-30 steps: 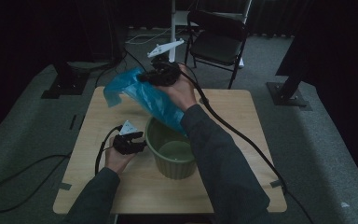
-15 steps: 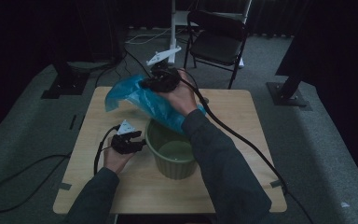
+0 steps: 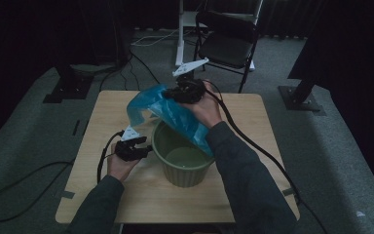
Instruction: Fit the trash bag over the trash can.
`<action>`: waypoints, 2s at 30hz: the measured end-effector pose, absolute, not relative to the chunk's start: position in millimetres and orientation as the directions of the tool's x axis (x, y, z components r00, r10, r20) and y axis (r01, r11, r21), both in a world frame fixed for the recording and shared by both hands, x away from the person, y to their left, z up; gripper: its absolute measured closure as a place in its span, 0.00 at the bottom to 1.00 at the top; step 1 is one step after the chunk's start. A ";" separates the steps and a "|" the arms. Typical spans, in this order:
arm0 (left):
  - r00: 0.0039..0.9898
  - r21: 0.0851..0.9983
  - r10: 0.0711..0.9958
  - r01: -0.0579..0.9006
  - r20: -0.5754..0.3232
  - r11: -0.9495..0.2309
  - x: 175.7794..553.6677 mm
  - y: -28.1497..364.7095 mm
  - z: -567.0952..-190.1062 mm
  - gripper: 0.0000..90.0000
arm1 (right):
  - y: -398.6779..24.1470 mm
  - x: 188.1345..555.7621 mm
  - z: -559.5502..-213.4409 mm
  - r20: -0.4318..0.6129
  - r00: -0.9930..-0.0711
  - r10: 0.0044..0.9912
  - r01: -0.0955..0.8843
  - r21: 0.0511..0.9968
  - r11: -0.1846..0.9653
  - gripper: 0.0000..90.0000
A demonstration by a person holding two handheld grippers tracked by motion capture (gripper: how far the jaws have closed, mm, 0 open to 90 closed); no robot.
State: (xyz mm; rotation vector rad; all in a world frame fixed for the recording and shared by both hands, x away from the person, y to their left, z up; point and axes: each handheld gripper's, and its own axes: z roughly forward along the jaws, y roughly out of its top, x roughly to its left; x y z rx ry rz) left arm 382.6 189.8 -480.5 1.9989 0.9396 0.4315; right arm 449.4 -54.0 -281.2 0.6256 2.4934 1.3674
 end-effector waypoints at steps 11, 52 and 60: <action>0.641 0.828 0.766 0.455 -0.049 -0.328 381.5 194.3 -478.1 0.53 | -79.3 445.6 -295.1 0.021 -0.877 0.480 0.273 0.843 0.463 0.99; 0.514 0.896 0.857 0.399 -0.044 -0.193 400.8 199.0 -440.3 0.49 | -117.1 433.9 -311.6 0.141 -0.903 0.405 0.297 0.887 0.354 0.99; 0.462 0.910 0.885 0.387 -0.050 -0.151 400.1 208.3 -432.2 0.59 | -100.3 433.8 -311.8 0.147 -0.917 0.371 0.288 0.887 0.361 0.99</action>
